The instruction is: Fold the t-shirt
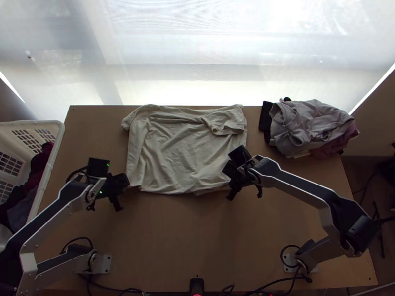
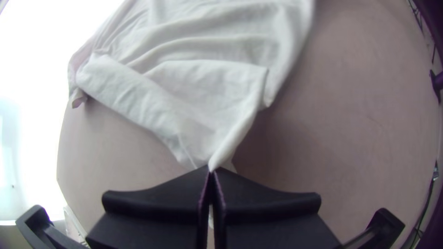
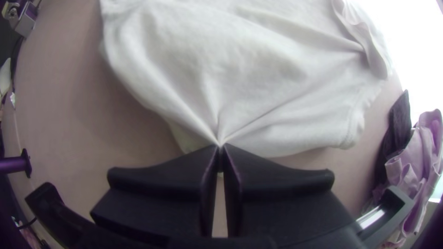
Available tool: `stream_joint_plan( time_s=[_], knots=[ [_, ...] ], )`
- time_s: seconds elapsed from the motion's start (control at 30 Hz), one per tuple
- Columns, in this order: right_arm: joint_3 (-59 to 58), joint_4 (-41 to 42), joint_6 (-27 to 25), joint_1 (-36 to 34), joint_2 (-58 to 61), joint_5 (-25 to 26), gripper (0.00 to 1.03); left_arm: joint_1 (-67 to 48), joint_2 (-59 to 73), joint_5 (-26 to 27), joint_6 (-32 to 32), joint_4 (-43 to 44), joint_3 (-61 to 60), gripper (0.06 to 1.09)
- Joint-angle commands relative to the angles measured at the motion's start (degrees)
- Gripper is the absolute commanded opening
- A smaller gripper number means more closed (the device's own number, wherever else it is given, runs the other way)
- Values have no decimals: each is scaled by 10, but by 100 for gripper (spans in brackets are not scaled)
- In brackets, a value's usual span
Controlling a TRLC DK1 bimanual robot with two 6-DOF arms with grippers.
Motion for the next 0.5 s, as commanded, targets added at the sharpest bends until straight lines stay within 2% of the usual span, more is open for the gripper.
stream_joint_plan(
  time_s=[0.0, 0.1, 0.27, 0.37, 0.47],
  knots=[
    [-15, -50, -11, 2, -81, 0, 3, 108, -39, 53, -18, -111, 103, 9],
    [-18, -102, -20, -5, -147, -7, 3, 139, -83, 88, -29, -191, 162, 9],
    [5, -206, -25, -26, -256, -62, 3, 175, -150, 130, -30, -286, 232, 9],
    [18, -268, -25, -42, -338, -84, 3, 201, -182, 173, -35, -355, 290, 9],
    [27, -331, -25, -72, -422, -116, 3, 204, -220, 185, -35, -405, 329, 9]
  ],
)
